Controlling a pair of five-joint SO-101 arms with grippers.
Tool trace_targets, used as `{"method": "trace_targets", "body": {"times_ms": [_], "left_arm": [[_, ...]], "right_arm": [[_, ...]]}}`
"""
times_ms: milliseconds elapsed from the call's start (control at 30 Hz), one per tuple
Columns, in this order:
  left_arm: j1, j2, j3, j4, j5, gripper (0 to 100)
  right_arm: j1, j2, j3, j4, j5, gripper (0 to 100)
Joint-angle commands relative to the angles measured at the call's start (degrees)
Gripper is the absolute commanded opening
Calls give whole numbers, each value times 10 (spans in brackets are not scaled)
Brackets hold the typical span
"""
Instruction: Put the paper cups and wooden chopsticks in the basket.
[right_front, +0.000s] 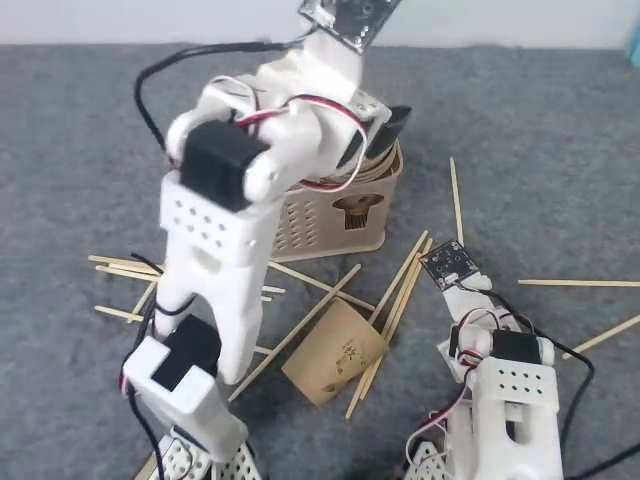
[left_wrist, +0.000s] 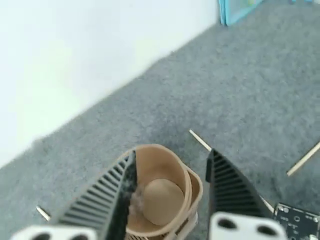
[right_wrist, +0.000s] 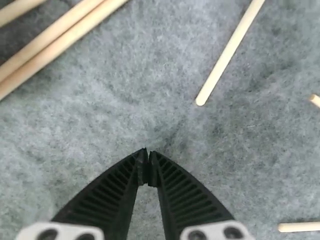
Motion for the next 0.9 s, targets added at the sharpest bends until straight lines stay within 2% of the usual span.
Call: {"method": "trace_targets", "body": {"times_ms": [0,167,600,700,867], "left_arm": [[-11,-28,-44,24,16,201],[-54,-104,50,24,16,188],[-183,-343,496,-4,18,187],[-234,-408,627,-48,18,187],[-331,-542,872,-180,18,187]], "right_arm": [[1,-12,-5,-1,10,7],[1,-12,-5,-1,10,7],[1,-12,-4,0,6,7],[1,-12,-4,1,6,7],[5,-12,-4,5,5,7]]}}
